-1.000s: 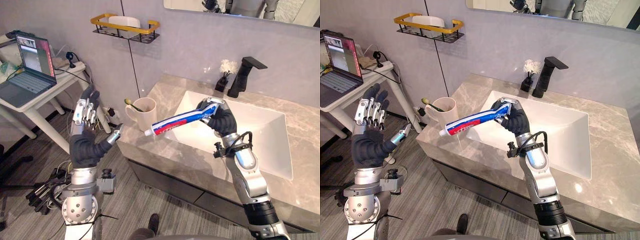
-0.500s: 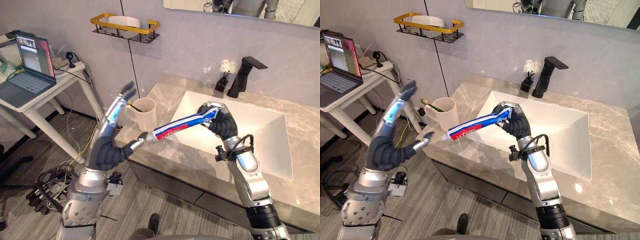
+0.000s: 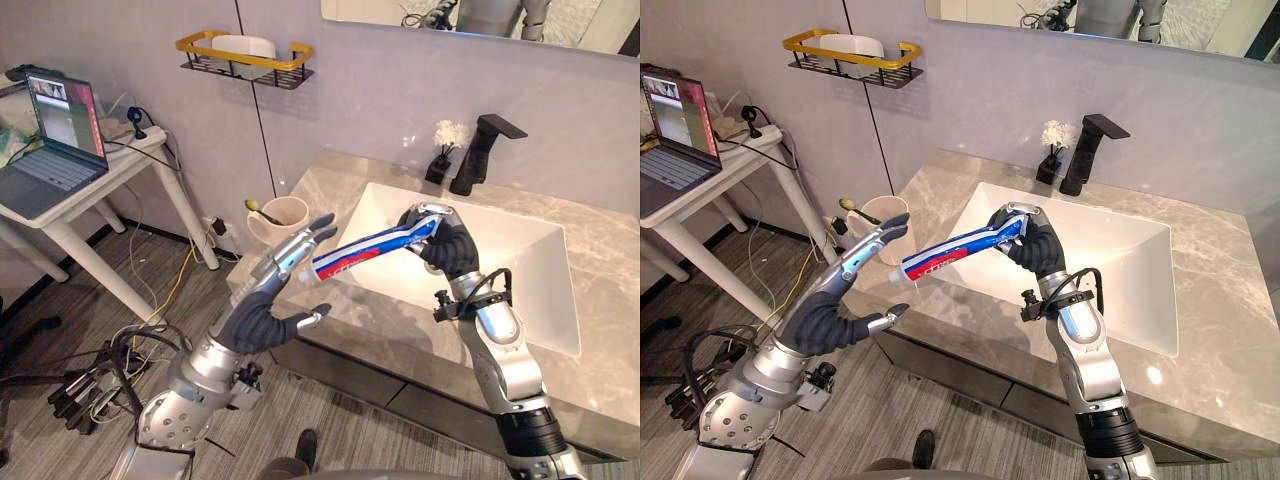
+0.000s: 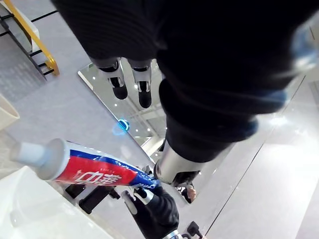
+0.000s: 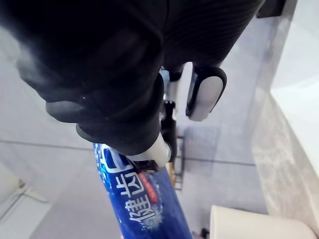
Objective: Organize washtable
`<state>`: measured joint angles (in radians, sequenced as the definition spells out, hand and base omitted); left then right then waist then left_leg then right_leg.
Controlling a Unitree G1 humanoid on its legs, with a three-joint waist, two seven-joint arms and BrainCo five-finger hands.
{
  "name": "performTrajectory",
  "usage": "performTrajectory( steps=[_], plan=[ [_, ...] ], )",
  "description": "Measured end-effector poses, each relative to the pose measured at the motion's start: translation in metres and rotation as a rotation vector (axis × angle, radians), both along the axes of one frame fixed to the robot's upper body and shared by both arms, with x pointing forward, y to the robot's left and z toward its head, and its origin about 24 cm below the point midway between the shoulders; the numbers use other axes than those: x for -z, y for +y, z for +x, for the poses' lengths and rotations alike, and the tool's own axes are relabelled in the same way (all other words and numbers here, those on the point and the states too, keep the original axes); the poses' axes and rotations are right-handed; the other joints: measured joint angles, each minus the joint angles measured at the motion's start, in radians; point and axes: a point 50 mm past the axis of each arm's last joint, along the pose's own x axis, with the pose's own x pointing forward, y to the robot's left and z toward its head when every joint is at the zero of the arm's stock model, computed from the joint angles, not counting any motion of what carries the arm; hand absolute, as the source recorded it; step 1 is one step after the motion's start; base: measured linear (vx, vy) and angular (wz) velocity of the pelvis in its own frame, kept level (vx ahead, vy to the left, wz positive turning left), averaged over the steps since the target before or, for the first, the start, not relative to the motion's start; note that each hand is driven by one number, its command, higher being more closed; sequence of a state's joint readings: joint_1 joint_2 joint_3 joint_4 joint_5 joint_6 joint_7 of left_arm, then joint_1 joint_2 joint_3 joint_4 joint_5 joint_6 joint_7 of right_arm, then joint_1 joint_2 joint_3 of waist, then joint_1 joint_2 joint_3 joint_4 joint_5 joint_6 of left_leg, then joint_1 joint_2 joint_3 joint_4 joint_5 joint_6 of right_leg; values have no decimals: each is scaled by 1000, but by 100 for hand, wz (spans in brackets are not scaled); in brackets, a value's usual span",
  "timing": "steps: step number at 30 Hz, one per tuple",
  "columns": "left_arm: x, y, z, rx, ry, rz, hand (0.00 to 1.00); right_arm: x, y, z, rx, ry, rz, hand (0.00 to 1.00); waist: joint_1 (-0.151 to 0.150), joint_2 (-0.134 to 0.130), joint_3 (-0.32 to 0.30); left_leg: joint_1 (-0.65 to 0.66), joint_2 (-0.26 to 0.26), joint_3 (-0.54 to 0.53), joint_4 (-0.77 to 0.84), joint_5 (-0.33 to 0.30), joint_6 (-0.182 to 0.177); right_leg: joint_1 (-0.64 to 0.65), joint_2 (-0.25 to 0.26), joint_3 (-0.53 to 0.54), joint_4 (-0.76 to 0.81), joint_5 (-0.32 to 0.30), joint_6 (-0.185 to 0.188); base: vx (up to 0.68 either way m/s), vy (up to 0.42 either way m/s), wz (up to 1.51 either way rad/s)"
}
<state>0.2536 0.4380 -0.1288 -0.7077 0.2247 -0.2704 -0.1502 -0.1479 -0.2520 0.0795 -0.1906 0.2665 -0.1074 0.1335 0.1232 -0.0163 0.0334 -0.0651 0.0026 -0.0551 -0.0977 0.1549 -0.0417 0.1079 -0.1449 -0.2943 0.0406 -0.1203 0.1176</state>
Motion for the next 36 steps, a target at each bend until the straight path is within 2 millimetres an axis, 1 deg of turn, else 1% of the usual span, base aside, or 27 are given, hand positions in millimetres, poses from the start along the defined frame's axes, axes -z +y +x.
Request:
performTrajectory(
  steps=[2,6,10,14,20,22,26,30,36],
  plan=[
    [2,0,1,-10,-1,28,0,0,0,0,-1,-2,0,100,0,0,0,1,0,2,0,0,0,0,0,3,0,0,0,-1,-1,-4],
    [4,-6,1,-2,-13,65,0,-8,2,-3,-13,-36,1,100,1,0,0,1,2,8,0,0,0,-3,1,9,-1,1,-1,-9,-7,-5],
    [4,-7,3,-40,-49,104,0,-11,4,-5,-34,-45,24,100,1,-1,0,2,7,23,0,-1,-1,-7,4,23,-8,7,-4,-11,-10,-10],
    [10,-7,12,-100,-60,136,0,-13,5,-6,-43,-51,44,100,-1,-3,1,4,11,29,0,-1,-1,-8,7,29,-9,8,-6,-17,-13,-6],
    [14,-8,19,-182,-82,160,0,-19,8,-9,-70,-77,63,100,0,-18,8,5,14,32,0,-2,-2,-9,9,33,-12,10,-7,-3,-5,-1],
    [17,-7,25,-221,-79,165,0,-19,8,-9,-75,-76,66,100,0,-22,8,4,14,34,1,-2,-2,-9,9,36,-15,15,-5,-2,-2,-2],
    [18,-7,27,-258,-69,153,0,-16,8,-10,-73,-62,95,100,0,-24,8,5,14,45,0,-5,-2,-9,9,47,-27,23,-6,-10,-2,-8],
    [29,-6,33,-291,-17,146,0,-11,6,-11,-61,-40,102,100,-3,-24,8,6,14,48,0,-5,-2,-10,9,49,-27,23,-6,-4,-1,-1],
    [32,-6,34,-294,-2,135,0,-11,6,-11,-61,-38,111,100,-3,-26,9,6,14,49,1,-5,-2,-10,8,49,-27,23,-6,0,0,0]
  ],
)
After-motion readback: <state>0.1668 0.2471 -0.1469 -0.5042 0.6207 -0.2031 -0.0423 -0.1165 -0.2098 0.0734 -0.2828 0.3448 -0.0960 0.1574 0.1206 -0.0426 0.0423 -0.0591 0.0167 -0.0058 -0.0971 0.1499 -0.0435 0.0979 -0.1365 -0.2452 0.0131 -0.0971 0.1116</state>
